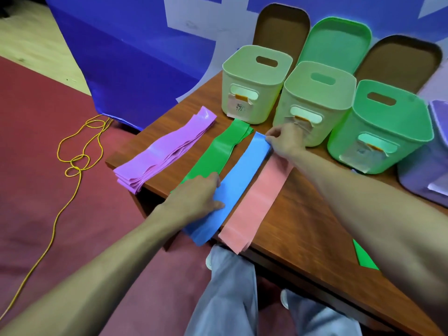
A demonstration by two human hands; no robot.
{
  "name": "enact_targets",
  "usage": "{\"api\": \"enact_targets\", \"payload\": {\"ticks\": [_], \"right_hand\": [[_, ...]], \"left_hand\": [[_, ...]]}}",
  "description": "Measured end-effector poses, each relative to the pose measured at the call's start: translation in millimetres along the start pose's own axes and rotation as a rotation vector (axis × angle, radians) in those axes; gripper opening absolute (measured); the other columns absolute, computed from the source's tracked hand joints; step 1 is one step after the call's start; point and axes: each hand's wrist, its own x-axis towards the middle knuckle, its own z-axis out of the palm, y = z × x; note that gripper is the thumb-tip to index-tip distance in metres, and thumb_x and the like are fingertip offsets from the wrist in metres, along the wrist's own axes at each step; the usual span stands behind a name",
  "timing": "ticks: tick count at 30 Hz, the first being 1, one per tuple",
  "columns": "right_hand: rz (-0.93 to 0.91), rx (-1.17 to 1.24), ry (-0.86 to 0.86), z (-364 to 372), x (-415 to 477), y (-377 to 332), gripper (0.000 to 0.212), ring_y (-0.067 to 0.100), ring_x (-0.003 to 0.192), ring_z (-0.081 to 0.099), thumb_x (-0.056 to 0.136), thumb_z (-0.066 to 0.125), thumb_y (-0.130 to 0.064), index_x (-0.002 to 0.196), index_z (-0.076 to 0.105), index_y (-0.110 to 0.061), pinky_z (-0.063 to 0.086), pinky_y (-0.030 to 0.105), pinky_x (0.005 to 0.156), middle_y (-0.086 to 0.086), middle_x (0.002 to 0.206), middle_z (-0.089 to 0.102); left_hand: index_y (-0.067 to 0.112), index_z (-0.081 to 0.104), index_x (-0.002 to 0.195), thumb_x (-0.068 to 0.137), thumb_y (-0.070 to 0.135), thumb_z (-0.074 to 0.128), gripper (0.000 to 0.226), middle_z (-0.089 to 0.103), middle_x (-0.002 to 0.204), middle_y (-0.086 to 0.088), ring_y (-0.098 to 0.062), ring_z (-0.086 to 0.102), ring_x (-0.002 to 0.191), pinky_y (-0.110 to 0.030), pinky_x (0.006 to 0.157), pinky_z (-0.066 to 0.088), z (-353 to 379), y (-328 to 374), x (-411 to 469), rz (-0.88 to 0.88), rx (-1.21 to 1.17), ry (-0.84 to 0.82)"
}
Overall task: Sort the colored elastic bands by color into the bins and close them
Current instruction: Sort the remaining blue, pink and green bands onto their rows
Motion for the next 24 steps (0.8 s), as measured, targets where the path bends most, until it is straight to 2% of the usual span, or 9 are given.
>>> {"api": "enact_targets", "payload": {"ticks": [4, 9, 13, 16, 18, 21, 24], "right_hand": [[0.023, -0.038, 0.024, 13, 2, 6, 0.016, 0.020, 0.097, 0.062, 0.086, 0.061, -0.013, 0.092, 0.075, -0.017, 0.050, 0.031, 0.081, 0.004, 0.102, 0.072], [0.105, -0.040, 0.130, 20, 2, 7, 0.024, 0.027, 0.101, 0.062, 0.087, 0.051, -0.013, 0.097, 0.073, -0.018, 0.048, 0.033, 0.077, 0.008, 0.107, 0.069], [0.127, -0.078, 0.080, 17, 2, 11, 0.024, 0.028, 0.106, 0.060, 0.088, 0.055, -0.011, 0.105, 0.070, -0.018, 0.048, 0.033, 0.082, 0.009, 0.115, 0.067], [0.084, -0.083, 0.053, 8, -8, 11, 0.031, 0.028, 0.113, 0.058, 0.087, 0.056, -0.010, 0.115, 0.066, -0.018, 0.049, 0.037, 0.091, 0.008, 0.121, 0.064], [0.030, -0.080, 0.059, -8, -15, 15, 0.036, 0.027, 0.115, 0.057, 0.084, 0.054, -0.006, 0.115, 0.066, -0.019, 0.049, 0.037, 0.094, 0.007, 0.122, 0.063], [-0.024, -0.085, 0.070, -47, -28, 32, 0.036, 0.027, 0.110, 0.060, 0.080, 0.053, -0.003, 0.110, 0.069, -0.016, 0.046, 0.031, 0.092, 0.008, 0.115, 0.067], [-0.018, -0.095, 0.081, -92, -51, 59, 0.029, 0.026, 0.105, 0.062, 0.082, 0.055, -0.006, 0.104, 0.071, -0.014, 0.044, 0.026, 0.086, 0.008, 0.106, 0.071]], "left_hand": [[0.020, 0.045, 0.120, 0.084, 0.048, 0.061, 0.048, 0.061, 0.105, -0.007, -0.032, 0.058, 0.098, -0.033, 0.069, 0.037, -4, 4, 1, 0.015, 0.205, 0.061], [0.024, 0.051, 0.114, 0.087, 0.048, 0.057, 0.036, 0.062, 0.108, -0.002, -0.028, 0.059, 0.100, -0.030, 0.068, 0.034, -6, 5, 3, 0.093, 0.265, 0.120], [0.021, 0.054, 0.110, 0.086, 0.043, 0.061, 0.034, 0.055, 0.109, -0.001, -0.025, 0.057, 0.097, -0.030, 0.068, 0.035, -7, 5, 7, 0.122, 0.230, 0.079], [0.022, 0.055, 0.110, 0.085, 0.037, 0.062, 0.030, 0.049, 0.106, -0.001, -0.023, 0.054, 0.095, -0.029, 0.067, 0.033, -12, 9, 11, 0.132, 0.218, 0.039], [0.022, 0.058, 0.109, 0.086, 0.032, 0.060, 0.025, 0.049, 0.105, -0.001, -0.023, 0.055, 0.096, -0.028, 0.067, 0.033, -16, 19, 15, 0.156, 0.192, 0.058], [0.023, 0.061, 0.106, 0.089, 0.028, 0.054, 0.020, 0.052, 0.106, -0.001, -0.023, 0.056, 0.098, -0.029, 0.073, 0.039, -15, 45, 18, 0.201, 0.089, 0.106], [0.022, 0.064, 0.105, 0.087, 0.022, 0.054, 0.021, 0.055, 0.102, 0.001, -0.020, 0.057, 0.099, -0.034, 0.086, 0.045, -8, 76, 21, 0.269, -0.074, 0.103]]}}
